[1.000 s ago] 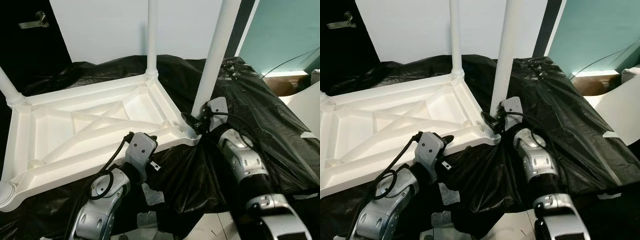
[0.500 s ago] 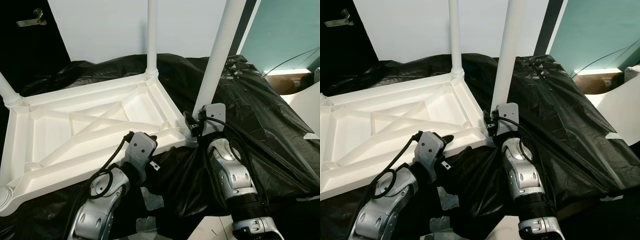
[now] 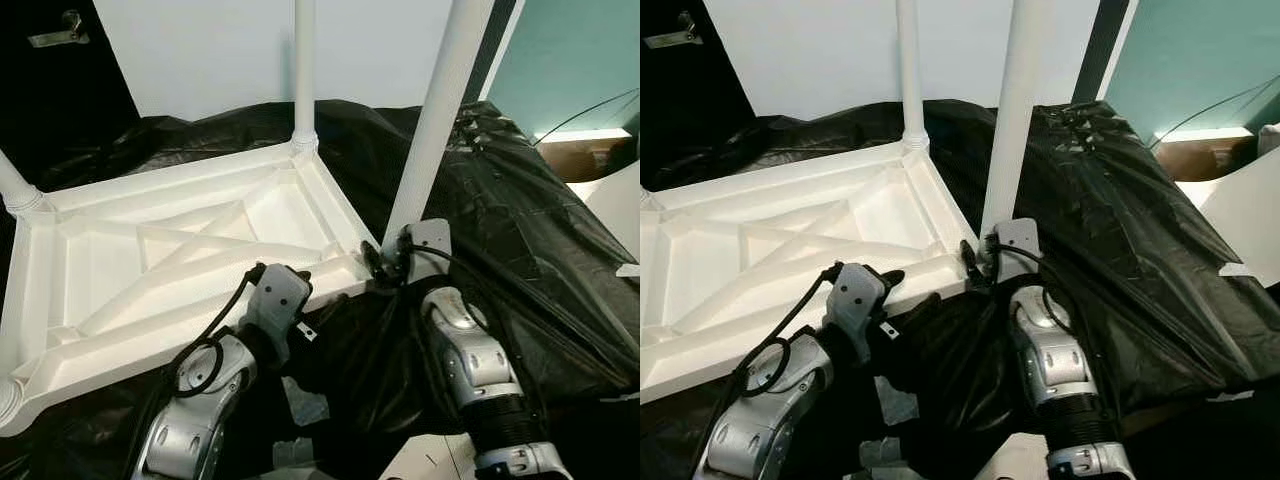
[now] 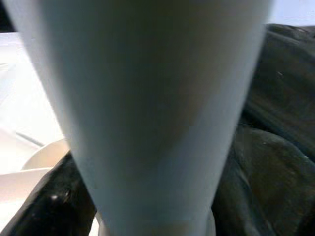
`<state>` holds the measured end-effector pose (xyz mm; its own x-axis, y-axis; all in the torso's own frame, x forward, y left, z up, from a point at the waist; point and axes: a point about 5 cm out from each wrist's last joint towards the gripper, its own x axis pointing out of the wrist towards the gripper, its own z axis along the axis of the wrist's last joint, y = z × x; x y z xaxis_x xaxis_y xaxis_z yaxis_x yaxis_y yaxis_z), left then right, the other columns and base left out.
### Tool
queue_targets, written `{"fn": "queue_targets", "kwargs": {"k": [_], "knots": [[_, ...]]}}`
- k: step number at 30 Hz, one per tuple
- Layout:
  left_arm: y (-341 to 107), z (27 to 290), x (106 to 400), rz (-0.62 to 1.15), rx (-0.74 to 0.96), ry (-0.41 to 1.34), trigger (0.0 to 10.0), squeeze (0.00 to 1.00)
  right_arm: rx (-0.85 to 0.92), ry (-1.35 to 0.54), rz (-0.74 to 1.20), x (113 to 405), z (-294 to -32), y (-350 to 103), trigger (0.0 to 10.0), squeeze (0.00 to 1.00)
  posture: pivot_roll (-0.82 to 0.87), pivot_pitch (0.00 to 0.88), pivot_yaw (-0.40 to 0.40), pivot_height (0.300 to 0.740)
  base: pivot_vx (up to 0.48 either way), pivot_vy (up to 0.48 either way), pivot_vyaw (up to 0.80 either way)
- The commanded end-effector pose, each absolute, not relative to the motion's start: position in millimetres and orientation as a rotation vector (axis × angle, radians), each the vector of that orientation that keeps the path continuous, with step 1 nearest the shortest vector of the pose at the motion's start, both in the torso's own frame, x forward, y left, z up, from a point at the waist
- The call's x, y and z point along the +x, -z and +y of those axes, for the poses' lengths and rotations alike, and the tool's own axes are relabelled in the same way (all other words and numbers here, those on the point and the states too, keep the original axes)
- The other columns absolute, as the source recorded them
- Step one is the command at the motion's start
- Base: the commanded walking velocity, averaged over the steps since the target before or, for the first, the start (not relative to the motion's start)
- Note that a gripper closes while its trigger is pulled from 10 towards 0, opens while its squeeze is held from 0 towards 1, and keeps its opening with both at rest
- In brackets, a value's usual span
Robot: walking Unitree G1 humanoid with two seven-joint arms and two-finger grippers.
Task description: Building children table
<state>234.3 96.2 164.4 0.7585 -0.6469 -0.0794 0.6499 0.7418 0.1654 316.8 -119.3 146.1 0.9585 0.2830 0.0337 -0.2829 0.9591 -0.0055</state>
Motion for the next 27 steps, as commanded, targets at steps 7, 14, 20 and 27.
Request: {"fn": "queue_targets", "kwargs": {"k": [7, 14, 20, 27], "knots": [[-162, 97, 235, 0.018, 0.207, 0.681, 10.0, 0.00, -0.079, -0.561, -0.063, 318, -150, -146, 10.0, 1.00, 0.09, 0.050, -0.030, 0.740, 0.000, 0.000, 0.00], [-156, 97, 238, 0.014, 0.215, 0.666, 10.0, 0.00, -0.108, -0.764, -0.043, 329, -150, -146, 10.0, 0.00, 0.09, 0.034, -0.028, 0.740, 0.000, 0.000, 0.00], [-149, 98, 239, 0.018, 0.223, 0.654, 10.0, 0.00, -0.141, -0.879, -0.045, 342, -145, -153, 10.0, 0.00, 0.09, 0.015, -0.027, 0.740, 0.000, 0.000, 0.00], [-147, 98, 241, 0.020, 0.223, 0.648, 10.0, 0.00, -0.193, -0.969, -0.010, 352, -140, -152, 7.5, 0.00, 0.11, 0.000, -0.026, 0.740, 0.000, 0.000, 0.00]]}}
